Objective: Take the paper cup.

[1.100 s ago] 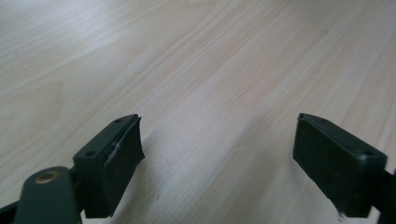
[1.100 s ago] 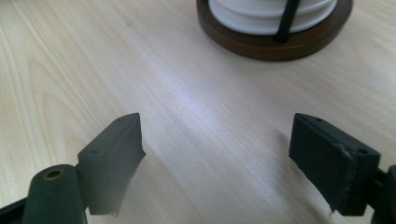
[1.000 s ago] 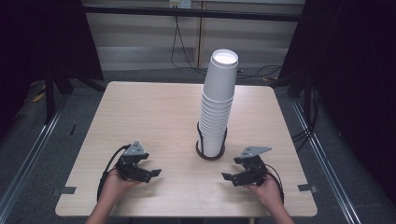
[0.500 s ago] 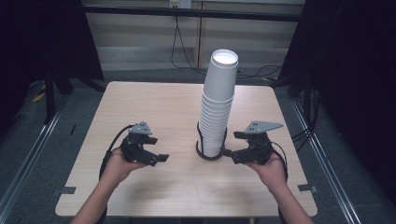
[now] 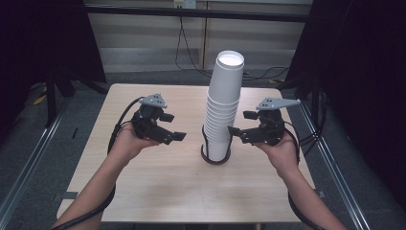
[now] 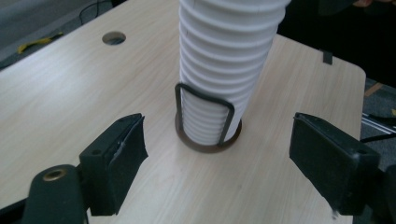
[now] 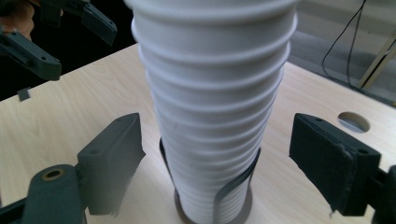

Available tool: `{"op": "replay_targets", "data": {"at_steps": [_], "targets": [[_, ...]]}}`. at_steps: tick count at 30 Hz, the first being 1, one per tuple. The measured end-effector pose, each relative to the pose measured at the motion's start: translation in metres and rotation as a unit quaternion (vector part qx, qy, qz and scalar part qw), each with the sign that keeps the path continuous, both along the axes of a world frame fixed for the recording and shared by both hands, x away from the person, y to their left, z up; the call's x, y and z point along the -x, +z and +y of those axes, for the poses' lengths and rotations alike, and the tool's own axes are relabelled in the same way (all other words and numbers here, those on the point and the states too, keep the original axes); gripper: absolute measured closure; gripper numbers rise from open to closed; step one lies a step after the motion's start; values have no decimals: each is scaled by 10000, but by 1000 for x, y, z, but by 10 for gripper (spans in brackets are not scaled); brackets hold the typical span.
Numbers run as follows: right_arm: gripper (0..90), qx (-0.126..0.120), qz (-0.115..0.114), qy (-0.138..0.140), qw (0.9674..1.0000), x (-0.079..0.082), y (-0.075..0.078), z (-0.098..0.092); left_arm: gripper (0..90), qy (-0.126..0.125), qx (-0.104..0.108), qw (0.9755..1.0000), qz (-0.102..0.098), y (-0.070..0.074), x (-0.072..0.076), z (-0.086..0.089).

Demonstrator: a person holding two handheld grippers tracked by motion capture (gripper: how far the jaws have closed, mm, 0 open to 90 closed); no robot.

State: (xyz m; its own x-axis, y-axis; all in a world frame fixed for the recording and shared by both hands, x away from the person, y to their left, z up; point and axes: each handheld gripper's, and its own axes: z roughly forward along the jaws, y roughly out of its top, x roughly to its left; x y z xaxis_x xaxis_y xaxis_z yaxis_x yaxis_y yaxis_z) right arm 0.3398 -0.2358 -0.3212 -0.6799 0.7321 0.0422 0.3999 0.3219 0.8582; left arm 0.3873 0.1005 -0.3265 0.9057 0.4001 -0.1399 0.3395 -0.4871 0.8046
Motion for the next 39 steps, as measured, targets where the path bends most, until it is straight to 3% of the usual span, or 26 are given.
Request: {"op": "replay_targets", "data": {"at_steps": [3, 7, 14, 19, 30, 36, 39], "targets": [[165, 20, -41, -37, 10000, -4, 5, 1, 183, 30, 25, 10000, -58, 11, -5, -5], [149, -182, 6, -22, 9998, -9, 11, 4, 182, 1, 111, 9998, -134, 26, -11, -12], [139, -104, -153, -30, 9998, -13, 23, 17, 175, -95, 181, 9995, -242, 45, -16, -29], [134, -221, -163, -29, 9996, -18, 28, 20, 168, -148, 157, 9995, -241, 51, -20, -37], [117, -329, -190, -48, 9993, -22, 28, 24, 156, -228, 411, 9984, -316, 69, -27, -57], [117, -353, -204, -68, 9991, -21, 27, 24, 155, -304, 607, 9972, -325, 71, -29, -73], [117, -359, -219, -67, 9991, -21, 27, 24, 155, -269, 610, 9966, -492, 70, -30, -80]]}}
